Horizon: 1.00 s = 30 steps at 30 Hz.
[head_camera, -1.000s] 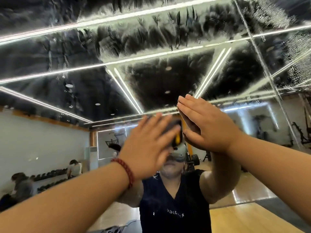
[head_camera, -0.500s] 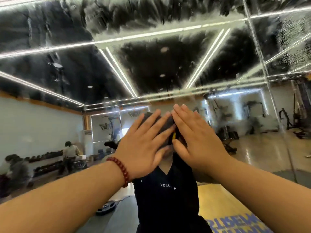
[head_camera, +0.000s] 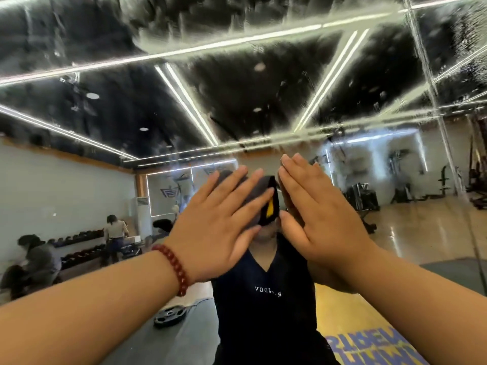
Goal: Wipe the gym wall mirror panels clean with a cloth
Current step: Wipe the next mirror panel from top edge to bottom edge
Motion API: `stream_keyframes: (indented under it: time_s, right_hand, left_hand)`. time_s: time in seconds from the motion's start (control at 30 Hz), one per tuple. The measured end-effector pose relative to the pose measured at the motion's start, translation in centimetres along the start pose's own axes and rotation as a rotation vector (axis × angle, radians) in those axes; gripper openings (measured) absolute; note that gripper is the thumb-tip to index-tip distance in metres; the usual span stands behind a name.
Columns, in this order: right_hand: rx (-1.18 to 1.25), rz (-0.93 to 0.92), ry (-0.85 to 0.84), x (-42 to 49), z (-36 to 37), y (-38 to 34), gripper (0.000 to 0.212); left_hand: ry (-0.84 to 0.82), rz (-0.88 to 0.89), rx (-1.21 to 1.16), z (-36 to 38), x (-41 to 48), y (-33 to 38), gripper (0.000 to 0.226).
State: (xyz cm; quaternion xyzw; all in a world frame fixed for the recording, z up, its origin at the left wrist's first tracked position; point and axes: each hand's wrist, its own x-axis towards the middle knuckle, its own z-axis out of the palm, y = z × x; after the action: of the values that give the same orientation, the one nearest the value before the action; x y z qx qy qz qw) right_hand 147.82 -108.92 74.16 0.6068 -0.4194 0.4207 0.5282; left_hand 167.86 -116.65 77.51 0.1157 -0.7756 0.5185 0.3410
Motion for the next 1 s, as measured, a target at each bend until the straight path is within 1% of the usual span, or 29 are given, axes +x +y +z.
stream_keyframes:
  time_s: [0.03, 0.07, 0.17, 0.2, 0.23, 0.27, 0.43, 0.5, 0.53, 0.57, 0.6, 0.7, 0.73, 0.77, 0.8, 0.9, 0.93, 1.0]
  right_hand:
    - [-0.005, 0.003, 0.003, -0.1, 0.0, 0.0, 0.065]
    - [-0.009, 0.007, 0.005, -0.1, 0.1, 0.0, 0.064]
    - [0.001, 0.02, 0.012, -0.2, 0.2, 0.0, 0.064]
    - [0.004, 0.023, 0.017, -0.2, 0.2, 0.0, 0.064]
    - [0.003, 0.021, 0.021, -0.2, 0.2, 0.0, 0.064]
    - [-0.004, 0.016, 0.023, -0.3, 0.2, 0.0, 0.064]
    - [-0.016, -0.005, 0.036, -0.9, 0.3, -0.3, 0.062]
    - [-0.015, -0.007, 0.028, -1.4, 0.2, -0.3, 0.061]
    - [-0.019, -0.006, 0.023, -1.6, 0.2, -0.3, 0.062]
    - [-0.021, -0.002, 0.019, -1.7, 0.1, -0.4, 0.062]
    - [-0.024, 0.003, 0.013, -1.6, 0.0, -0.4, 0.062]
    - [-0.02, 0.022, -0.008, -1.4, -0.2, -0.5, 0.062]
    - [-0.021, 0.035, -0.01, -1.6, -0.2, -0.6, 0.061]
    - [-0.024, 0.054, -0.007, -1.8, -0.2, -0.7, 0.061]
    - [-0.033, 0.076, -0.004, -2.2, -0.2, -0.8, 0.06]
    - [-0.086, 0.111, 0.007, -3.9, 0.1, -1.3, 0.059]
    - [-0.102, 0.104, 0.01, -4.4, 0.2, -1.3, 0.059]
    - [-0.105, 0.094, 0.023, -4.8, 0.2, -1.2, 0.058]
  left_hand:
    - [-0.004, 0.002, 0.002, -0.3, 0.2, -1.1, 0.058]
    - [0.005, -0.042, 0.0, -0.7, 0.8, -2.6, 0.059]
    - [0.024, -0.296, -0.038, -2.3, 2.3, -6.4, 0.061]
    - [0.026, -0.342, -0.034, -2.3, 2.5, -6.4, 0.062]
    - [0.035, -0.346, -0.012, -2.0, 2.4, -5.7, 0.062]
    - [0.037, -0.318, 0.011, -1.6, 2.2, -4.4, 0.062]
    - [0.034, -0.055, 0.012, 0.6, -1.0, 1.5, 0.059]
    - [0.006, 0.006, -0.007, 0.7, -2.6, 2.2, 0.058]
    - [-0.009, 0.008, -0.008, 0.6, -2.7, 1.9, 0.058]
    - [-0.009, -0.022, -0.008, 0.3, -2.3, 1.1, 0.058]
    - [0.004, -0.096, -0.024, -0.1, -1.5, 0.2, 0.059]
    - [0.045, -0.436, -0.128, -1.3, 1.4, -2.2, 0.063]
    - [0.055, -0.501, -0.148, -1.4, 2.0, -1.9, 0.063]
    - [0.066, -0.515, -0.149, -1.2, 2.1, -1.1, 0.063]
    - [0.069, -0.477, -0.137, -0.9, 1.8, 0.1, 0.062]
    - [0.033, -0.225, -0.088, 0.4, -0.7, 5.2, 0.059]
    - [0.008, -0.171, -0.091, 0.8, -1.7, 6.6, 0.058]
    - [-0.007, -0.151, -0.11, 1.1, -2.4, 7.4, 0.056]
